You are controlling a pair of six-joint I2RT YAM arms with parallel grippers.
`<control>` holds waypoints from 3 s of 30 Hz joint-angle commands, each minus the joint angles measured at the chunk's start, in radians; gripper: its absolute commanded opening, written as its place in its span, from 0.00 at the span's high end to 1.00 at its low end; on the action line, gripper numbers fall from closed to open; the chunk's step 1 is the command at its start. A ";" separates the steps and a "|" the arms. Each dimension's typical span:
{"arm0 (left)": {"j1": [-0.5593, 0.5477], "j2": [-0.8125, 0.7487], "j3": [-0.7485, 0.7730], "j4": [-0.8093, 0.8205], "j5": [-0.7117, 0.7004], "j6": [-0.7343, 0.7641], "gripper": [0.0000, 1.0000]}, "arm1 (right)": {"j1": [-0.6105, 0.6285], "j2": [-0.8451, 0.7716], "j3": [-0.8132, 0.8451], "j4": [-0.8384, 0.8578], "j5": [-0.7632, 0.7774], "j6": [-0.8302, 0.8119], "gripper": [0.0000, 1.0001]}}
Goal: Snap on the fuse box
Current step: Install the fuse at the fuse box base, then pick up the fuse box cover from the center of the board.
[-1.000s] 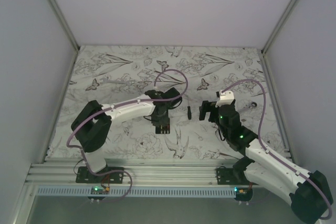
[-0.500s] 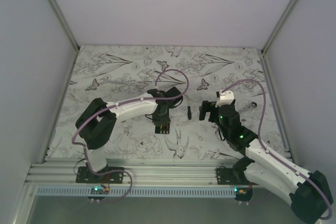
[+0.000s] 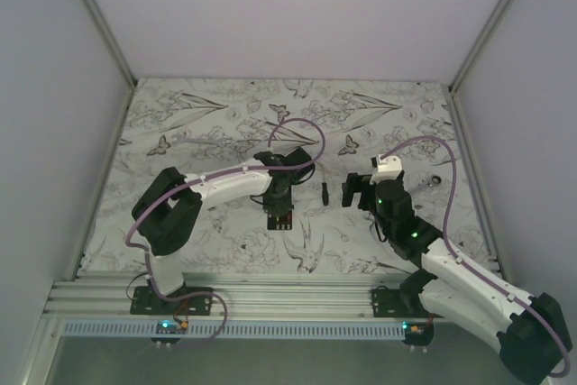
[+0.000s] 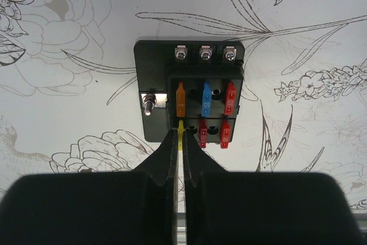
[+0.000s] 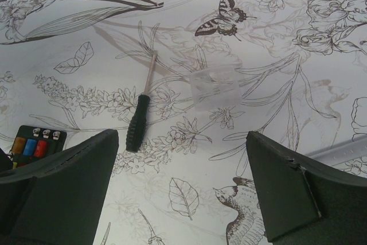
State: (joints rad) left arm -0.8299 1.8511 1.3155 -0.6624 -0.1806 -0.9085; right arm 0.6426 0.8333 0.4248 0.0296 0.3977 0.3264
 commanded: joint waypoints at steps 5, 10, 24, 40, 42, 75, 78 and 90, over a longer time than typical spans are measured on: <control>0.006 0.034 -0.044 -0.040 0.007 -0.024 1.00 | -0.006 -0.005 0.017 0.016 0.001 0.009 0.01; 0.010 0.058 -0.082 -0.039 -0.004 -0.040 1.00 | -0.006 -0.003 0.017 0.017 0.000 0.009 0.01; -0.070 0.110 -0.215 -0.029 -0.027 -0.142 1.00 | -0.006 -0.003 0.017 0.017 0.000 0.008 0.01; -0.071 0.003 -0.081 -0.009 -0.044 -0.168 0.97 | -0.007 -0.007 0.018 0.016 -0.012 0.006 0.01; -0.071 -0.006 -0.055 -0.009 -0.052 -0.177 0.91 | -0.008 -0.006 0.018 0.016 -0.014 0.005 0.01; 0.188 -0.495 -0.432 0.096 0.051 0.059 0.02 | -0.155 0.601 0.385 -0.152 -0.047 0.058 0.01; 0.213 -0.501 -0.451 0.105 0.073 0.077 0.00 | -0.158 0.706 0.481 -0.175 0.033 0.081 0.01; 0.246 -0.571 -0.510 0.108 0.085 0.106 0.00 | -0.182 0.976 0.659 -0.274 0.112 0.122 0.01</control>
State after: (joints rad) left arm -0.5957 1.3006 0.8318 -0.5446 -0.1055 -0.8246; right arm 0.4709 1.8107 1.0580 -0.1947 0.4706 0.4099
